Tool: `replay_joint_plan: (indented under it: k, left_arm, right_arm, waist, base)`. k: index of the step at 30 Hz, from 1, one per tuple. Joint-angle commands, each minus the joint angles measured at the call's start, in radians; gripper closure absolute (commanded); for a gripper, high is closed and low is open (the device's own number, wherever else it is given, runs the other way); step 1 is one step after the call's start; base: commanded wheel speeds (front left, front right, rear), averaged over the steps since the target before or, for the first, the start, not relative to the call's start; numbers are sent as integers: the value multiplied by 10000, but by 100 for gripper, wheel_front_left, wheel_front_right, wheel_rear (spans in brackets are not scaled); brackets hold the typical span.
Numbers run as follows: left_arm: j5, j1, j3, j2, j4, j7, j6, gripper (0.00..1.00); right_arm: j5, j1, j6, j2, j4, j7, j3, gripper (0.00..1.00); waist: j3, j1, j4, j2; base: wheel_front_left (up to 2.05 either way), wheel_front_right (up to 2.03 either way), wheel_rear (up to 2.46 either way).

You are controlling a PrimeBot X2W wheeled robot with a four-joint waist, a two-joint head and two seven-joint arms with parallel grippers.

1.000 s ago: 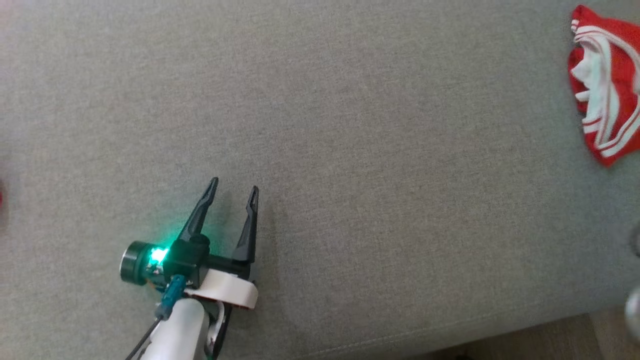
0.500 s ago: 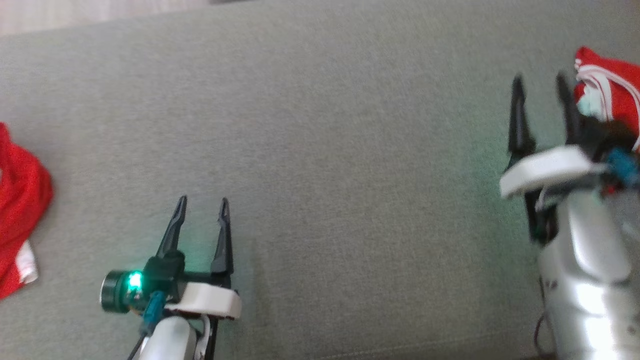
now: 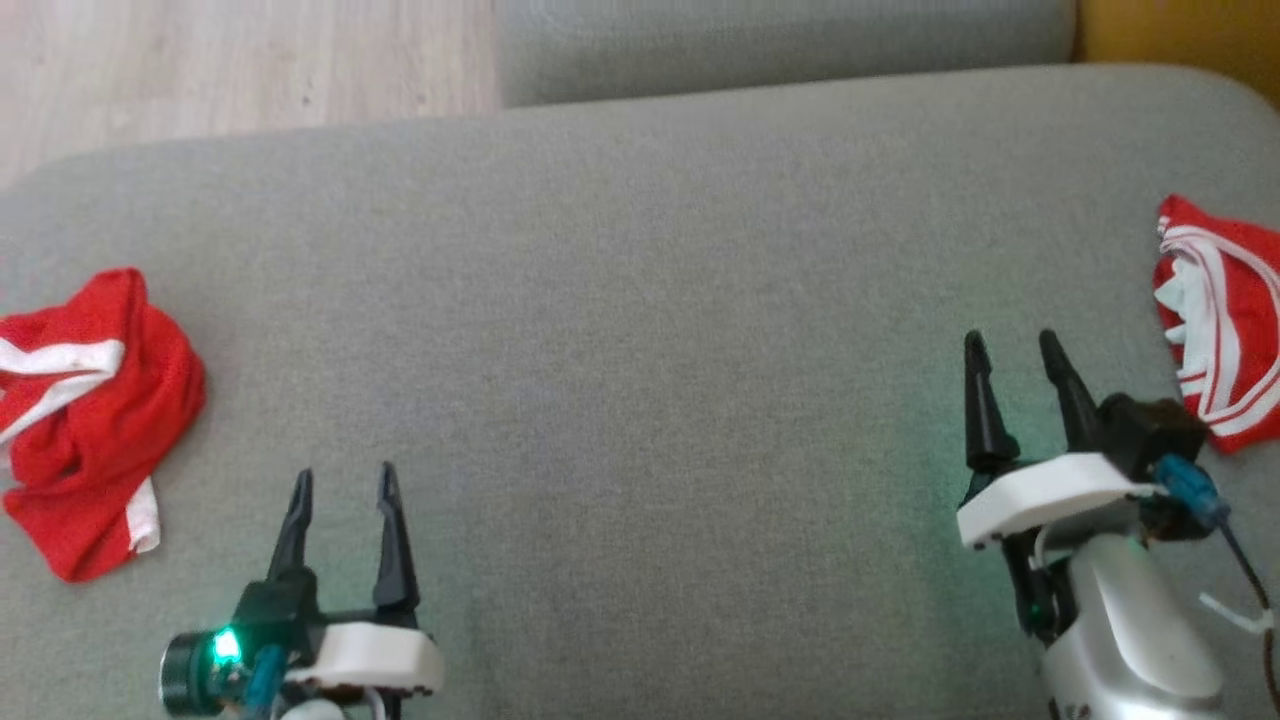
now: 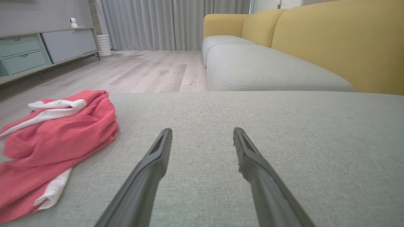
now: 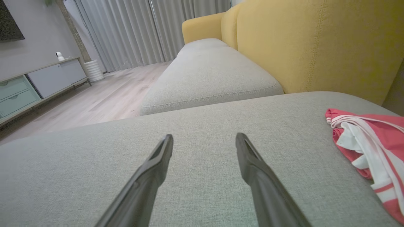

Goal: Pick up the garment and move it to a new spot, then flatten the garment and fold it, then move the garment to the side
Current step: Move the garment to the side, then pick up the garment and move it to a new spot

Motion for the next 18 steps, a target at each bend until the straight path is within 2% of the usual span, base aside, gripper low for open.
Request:
replay_joint_plan:
  k: [1,9,18]
  left_arm:
    - [-100,-72,472,41,-357,-51,111,0]
    - [-33,336,738,41,-362,-51,79,0]
    - [-140,401,814,41,-402,-51,68,0]
  right_arm:
    - [97,-21,65,43,-381,-110,312,0]
    - [456,401,65,44,-471,-110,598,0]
    - [529,532,65,44,-512,-110,707,0]
  waist:
    - [-295,2,78,0]
    - [-734,2,125,0]
    - [-715,2,230,0]
  base:
    - [0,0,0]
    - [0,0,0]
    - [0,0,0]
